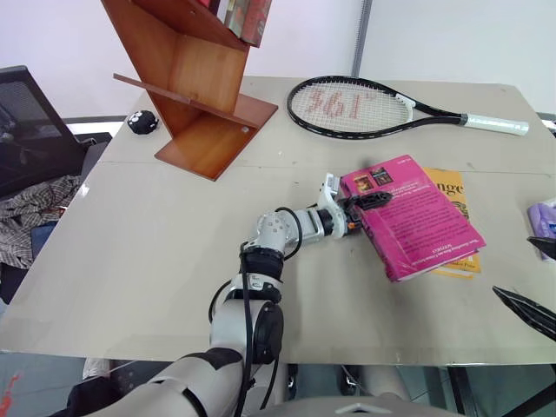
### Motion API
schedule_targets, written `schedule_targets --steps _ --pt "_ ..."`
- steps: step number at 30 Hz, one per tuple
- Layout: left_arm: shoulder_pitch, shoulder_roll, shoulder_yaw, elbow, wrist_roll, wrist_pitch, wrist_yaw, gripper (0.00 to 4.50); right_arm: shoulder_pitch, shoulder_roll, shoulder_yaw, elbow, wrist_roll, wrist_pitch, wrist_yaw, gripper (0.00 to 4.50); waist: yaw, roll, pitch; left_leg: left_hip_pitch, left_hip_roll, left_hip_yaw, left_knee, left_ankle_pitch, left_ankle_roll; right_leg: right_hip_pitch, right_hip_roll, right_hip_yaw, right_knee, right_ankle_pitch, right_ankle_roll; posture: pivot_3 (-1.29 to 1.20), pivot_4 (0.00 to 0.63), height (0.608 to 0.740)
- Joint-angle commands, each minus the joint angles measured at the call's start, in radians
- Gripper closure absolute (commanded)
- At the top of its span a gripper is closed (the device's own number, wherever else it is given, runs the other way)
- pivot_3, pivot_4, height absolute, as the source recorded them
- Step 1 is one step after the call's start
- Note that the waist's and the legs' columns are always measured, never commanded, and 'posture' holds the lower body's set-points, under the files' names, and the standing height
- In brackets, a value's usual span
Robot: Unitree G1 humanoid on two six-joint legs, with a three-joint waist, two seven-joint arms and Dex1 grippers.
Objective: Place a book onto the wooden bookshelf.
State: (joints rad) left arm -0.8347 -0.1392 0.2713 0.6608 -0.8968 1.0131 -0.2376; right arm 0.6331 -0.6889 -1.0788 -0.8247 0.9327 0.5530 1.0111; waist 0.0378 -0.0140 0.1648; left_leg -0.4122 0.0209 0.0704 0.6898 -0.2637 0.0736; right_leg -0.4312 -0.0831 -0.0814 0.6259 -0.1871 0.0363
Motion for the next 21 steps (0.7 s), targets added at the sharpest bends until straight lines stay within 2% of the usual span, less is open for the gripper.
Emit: schedule_targets --steps 1,2,4,7,8,11,14,17,21 --pt "-0.016 -0.053 0.018 0.018 -0.001 0.003 -0.005 1.32 0.001 -0.006 -0.012 -0.001 0.009 -0.037 -0.021 0.00 0.000 0.000 0.000 0.000 0.000 0.000 0.000 0.000 0.000 0.000 0.000 0.000 0.000 0.000 0.000 0.00 0.150 0.717" --pt "-0.018 -0.055 0.025 0.020 -0.005 0.002 -0.003 1.62 -0.004 -0.010 0.001 0.003 0.005 -0.041 -0.026 0.00 0.000 0.000 0.000 0.000 0.000 0.000 0.000 0.000 0.000 0.000 0.000 0.000 0.000 0.000 0.000 0.00 0.150 0.717" --pt "-0.022 -0.058 0.048 0.025 -0.025 0.011 0.014 2.73 -0.014 -0.016 0.021 0.008 0.001 -0.047 -0.036 0.00 0.000 0.000 0.000 -0.001 0.000 0.000 0.000 0.000 0.000 0.000 0.000 0.000 0.000 0.000 0.000 0.00 0.150 0.717" --pt "-0.020 -0.046 0.085 0.011 -0.072 0.065 0.036 4.10 -0.030 -0.023 0.049 0.016 -0.002 -0.056 -0.050 0.00 0.000 0.000 0.000 -0.001 0.000 0.000 0.000 0.000 0.000 0.000 0.000 0.000 0.000 0.000 0.000 0.00 0.150 0.717" --pt "-0.014 -0.038 0.093 -0.006 -0.084 0.082 0.040 4.23 -0.037 -0.027 0.061 0.021 -0.007 -0.059 -0.054 0.00 0.000 0.000 0.000 -0.001 0.000 0.000 0.000 0.000 0.000 0.000 0.000 0.000 0.000 0.000 0.000 0.00 0.150 0.717" --pt "0.000 -0.011 0.133 -0.090 -0.138 0.135 0.059 4.23 -0.055 -0.038 0.086 0.028 -0.010 -0.064 -0.062 0.00 -0.001 0.000 0.000 -0.001 0.000 0.000 0.000 0.000 0.000 -0.001 0.001 0.000 0.000 0.000 0.000 0.00 0.150 0.717" --pt "0.021 0.059 0.105 -0.303 -0.135 0.129 0.017 4.23 -0.092 -0.057 0.111 0.040 -0.002 -0.068 -0.075 0.00 -0.003 -0.001 0.001 -0.002 0.000 0.000 0.000 0.000 0.000 -0.002 0.001 0.000 0.000 0.000 0.000 0.00 0.150 0.717" --pt "0.034 0.204 -0.022 -0.574 -0.033 0.009 -0.141 4.23 -0.172 -0.084 0.158 0.060 0.012 -0.072 -0.105 0.00 -0.015 -0.002 0.003 -0.003 0.001 0.001 -0.001 0.000 -0.001 -0.004 0.002 0.002 0.001 0.003 -0.004 0.00 0.150 0.717" --pt "0.052 0.482 -0.177 -0.744 0.243 -0.392 -0.480 4.23 -0.328 -0.117 0.282 0.096 0.027 -0.074 -0.150 0.00 -0.015 0.000 0.001 -0.002 0.001 0.002 -0.001 0.001 -0.001 -0.003 0.002 0.003 0.001 0.003 -0.005 0.00 0.150 0.717"
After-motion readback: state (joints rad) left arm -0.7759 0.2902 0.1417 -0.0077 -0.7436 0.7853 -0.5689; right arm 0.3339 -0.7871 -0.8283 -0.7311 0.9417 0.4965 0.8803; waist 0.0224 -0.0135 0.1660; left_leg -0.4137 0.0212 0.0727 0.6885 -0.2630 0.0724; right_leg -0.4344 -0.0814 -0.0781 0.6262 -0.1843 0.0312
